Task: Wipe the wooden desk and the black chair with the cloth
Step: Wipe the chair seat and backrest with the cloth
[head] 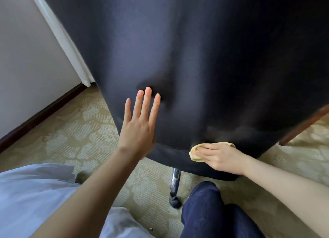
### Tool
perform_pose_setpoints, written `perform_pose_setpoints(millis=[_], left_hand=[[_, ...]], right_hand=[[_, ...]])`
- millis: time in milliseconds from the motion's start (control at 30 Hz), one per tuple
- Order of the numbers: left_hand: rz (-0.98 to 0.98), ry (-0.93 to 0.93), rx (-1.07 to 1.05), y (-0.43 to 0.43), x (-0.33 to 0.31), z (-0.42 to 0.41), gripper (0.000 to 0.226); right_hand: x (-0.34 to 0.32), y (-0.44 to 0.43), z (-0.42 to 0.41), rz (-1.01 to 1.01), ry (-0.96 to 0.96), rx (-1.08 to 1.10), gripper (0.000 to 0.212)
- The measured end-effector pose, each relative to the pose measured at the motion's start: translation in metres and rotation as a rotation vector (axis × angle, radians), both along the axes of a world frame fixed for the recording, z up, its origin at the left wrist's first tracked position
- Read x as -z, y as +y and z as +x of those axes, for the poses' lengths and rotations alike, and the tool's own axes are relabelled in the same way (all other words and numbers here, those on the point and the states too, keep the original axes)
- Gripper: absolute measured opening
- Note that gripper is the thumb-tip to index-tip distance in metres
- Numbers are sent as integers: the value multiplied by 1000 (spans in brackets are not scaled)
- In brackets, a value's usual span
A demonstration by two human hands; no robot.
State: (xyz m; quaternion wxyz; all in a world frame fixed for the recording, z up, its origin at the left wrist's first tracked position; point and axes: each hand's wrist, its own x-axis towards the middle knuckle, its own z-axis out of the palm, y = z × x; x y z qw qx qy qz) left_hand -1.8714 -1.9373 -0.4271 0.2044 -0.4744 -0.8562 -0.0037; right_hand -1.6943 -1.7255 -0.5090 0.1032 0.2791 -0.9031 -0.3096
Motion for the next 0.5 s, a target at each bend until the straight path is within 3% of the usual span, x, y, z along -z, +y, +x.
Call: perform_pose_setpoints(millis=[200, 500], left_hand=[[-6, -27, -22, 0, -5, 9, 102], [115, -128, 26, -2, -6, 25, 107]], right_hand=[[-51, 15, 26, 61, -20, 6, 18], [-147, 2, 14, -57, 313, -18, 23]])
